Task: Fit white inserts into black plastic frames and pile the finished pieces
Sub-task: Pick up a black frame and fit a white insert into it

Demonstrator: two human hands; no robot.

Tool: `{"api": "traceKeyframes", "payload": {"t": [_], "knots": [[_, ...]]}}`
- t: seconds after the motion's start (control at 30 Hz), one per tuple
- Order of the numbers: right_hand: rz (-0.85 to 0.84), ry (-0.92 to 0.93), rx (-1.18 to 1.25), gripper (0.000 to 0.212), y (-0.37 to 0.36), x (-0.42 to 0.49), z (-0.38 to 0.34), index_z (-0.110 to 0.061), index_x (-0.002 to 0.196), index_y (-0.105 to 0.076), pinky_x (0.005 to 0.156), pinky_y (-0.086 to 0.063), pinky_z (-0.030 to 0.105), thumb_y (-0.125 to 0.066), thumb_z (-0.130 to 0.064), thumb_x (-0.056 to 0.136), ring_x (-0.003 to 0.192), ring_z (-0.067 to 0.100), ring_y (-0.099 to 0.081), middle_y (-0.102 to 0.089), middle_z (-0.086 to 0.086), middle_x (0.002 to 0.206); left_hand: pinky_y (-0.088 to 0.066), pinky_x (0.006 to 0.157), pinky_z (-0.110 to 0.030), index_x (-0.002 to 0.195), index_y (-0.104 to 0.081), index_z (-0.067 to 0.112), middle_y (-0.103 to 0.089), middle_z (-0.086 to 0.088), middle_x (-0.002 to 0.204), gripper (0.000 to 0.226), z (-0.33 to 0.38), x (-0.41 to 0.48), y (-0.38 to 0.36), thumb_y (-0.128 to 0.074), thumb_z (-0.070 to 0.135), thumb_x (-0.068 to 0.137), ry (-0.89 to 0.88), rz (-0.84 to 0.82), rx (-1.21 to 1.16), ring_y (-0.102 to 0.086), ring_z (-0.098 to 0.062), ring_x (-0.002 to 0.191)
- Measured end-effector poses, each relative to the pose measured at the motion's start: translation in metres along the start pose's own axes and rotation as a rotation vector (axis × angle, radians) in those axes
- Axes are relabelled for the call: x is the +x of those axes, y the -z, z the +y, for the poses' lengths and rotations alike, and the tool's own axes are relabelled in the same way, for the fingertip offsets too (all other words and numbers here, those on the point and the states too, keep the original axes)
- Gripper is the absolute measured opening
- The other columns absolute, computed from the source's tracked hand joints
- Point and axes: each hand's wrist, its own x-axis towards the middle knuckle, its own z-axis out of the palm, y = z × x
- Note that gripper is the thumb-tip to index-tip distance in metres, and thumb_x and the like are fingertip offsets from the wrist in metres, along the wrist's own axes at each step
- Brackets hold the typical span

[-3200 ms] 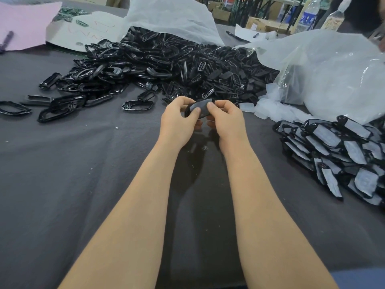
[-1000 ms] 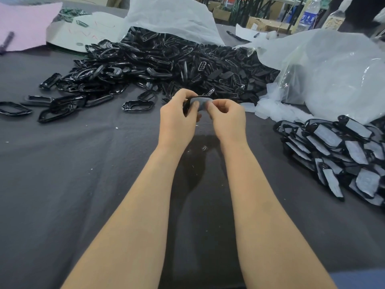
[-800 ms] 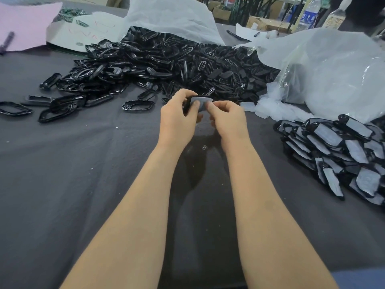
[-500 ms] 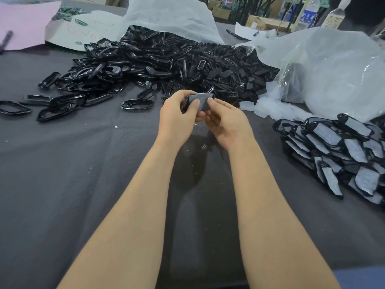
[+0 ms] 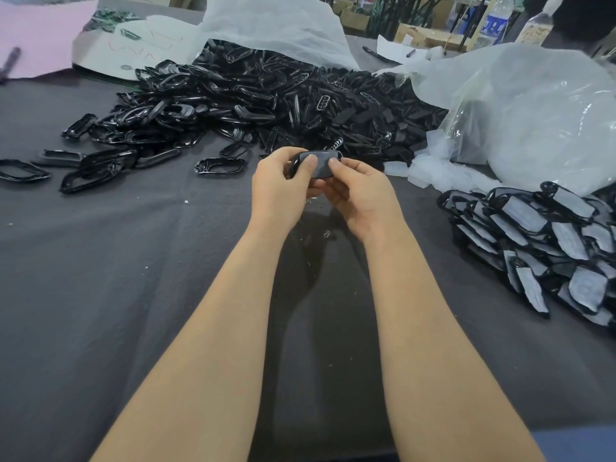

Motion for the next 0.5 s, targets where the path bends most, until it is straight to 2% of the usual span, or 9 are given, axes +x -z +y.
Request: {"api": "traceKeyframes", "payload": {"t": [0.13,0.27,0.5], "knots": [[0.067,0.059,-0.042,0.01,-0.0019,0.0002,0.0006,-0.011,0.084,-0.06,0.065,-0.053,0.022,-0.058,-0.005,0.093,0.071,0.014,-0.061,-0.064,0.007,0.082,-0.056,0.064,-0.019,0.104,-0.064,0.009,-0.068,-0.001,0.081,0.01,-0.001,0.0001,0.0004,-0.058,0.011,0.096,0.035,-0.027,-0.035,-0.067,-0.003,0.062],[0.161,0.11,-0.101,0.013,-0.001,0.0022,0.0014,-0.014,0.083,-0.058,0.07,-0.054,0.026,-0.059,-0.005,0.092,0.073,0.016,-0.06,-0.062,0.008,0.086,-0.058,0.07,-0.023,0.108,-0.061,0.014,-0.072,-0.004,0.084,0.015,-0.003,-0.0006,-0.0007,-0.059,0.009,0.094,0.029,-0.104,0.07,-0.071,-0.009,0.07],[0.12,0.103,-0.098,0.01,-0.001,0.0034,0.0028,-0.012,0.085,-0.061,0.068,-0.054,0.024,-0.058,-0.009,0.094,0.068,0.015,-0.061,-0.066,0.009,0.083,-0.056,0.066,-0.019,0.103,-0.061,0.016,-0.07,-0.005,0.082,0.015,-0.002,0.0,0.0011,-0.053,0.005,0.097,0.056,-0.097,0.012,-0.067,-0.006,0.064]]}}
